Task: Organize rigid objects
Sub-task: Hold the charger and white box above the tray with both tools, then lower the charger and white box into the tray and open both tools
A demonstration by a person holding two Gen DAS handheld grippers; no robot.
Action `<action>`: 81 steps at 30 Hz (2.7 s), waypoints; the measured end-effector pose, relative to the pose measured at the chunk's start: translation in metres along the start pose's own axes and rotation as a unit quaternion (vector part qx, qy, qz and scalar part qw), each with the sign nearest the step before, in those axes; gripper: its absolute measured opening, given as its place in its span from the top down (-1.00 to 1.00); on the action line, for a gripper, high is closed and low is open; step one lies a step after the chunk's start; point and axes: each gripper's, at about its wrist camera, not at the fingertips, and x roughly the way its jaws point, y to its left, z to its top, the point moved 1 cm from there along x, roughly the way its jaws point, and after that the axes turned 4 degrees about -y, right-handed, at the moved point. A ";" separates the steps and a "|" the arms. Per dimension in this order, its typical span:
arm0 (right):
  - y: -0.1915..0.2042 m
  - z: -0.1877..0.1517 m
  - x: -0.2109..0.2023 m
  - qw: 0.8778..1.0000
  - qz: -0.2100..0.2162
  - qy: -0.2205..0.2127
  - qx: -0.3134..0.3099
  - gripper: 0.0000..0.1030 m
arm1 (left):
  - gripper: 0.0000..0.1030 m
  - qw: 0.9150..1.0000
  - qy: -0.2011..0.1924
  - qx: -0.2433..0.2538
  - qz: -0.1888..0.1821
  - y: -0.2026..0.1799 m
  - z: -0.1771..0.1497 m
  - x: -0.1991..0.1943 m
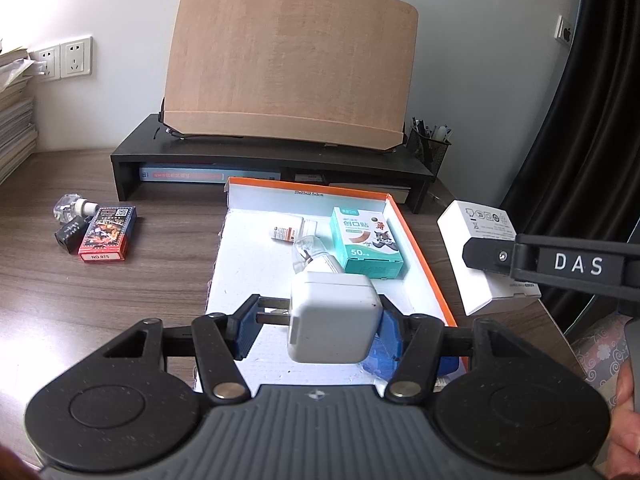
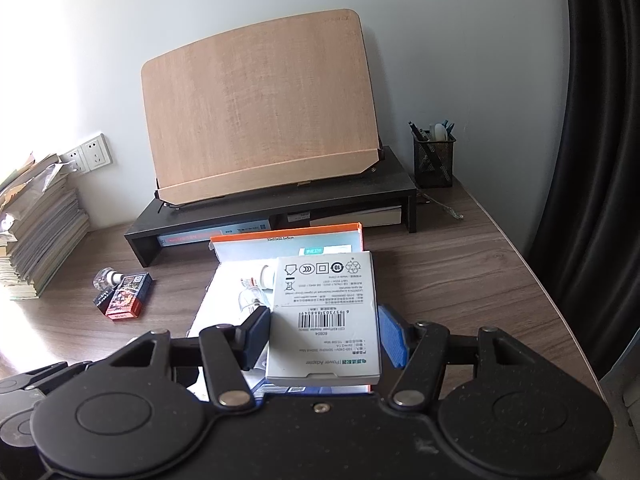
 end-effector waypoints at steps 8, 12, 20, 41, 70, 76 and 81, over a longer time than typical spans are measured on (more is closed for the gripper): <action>0.003 0.000 0.000 1.000 -0.002 0.000 0.000 -0.38 | -0.16 1.000 -0.003 0.001 -0.003 0.001 0.001 -0.001; 0.004 0.001 0.000 1.000 -0.004 -0.001 0.000 -0.38 | -0.16 1.000 -0.003 0.001 -0.004 0.002 0.001 -0.001; 0.003 -0.001 0.005 1.000 -0.010 0.006 0.002 -0.38 | -0.16 1.000 0.004 -0.001 -0.008 0.002 -0.001 0.004; 0.007 -0.001 0.033 1.000 -0.008 0.026 0.005 -0.38 | -0.16 1.000 0.019 0.000 -0.014 0.008 0.001 0.020; 0.011 -0.003 0.063 0.999 -0.016 0.052 0.002 -0.39 | -0.16 0.999 0.043 -0.002 -0.022 0.017 -0.001 0.037; 0.010 -0.003 0.067 0.998 -0.019 0.055 0.003 -0.39 | -0.16 0.999 0.047 -0.002 -0.025 0.016 -0.002 0.038; 0.011 -0.004 0.069 0.998 -0.019 0.057 0.002 -0.39 | -0.16 0.998 0.050 -0.003 -0.026 0.017 -0.002 0.039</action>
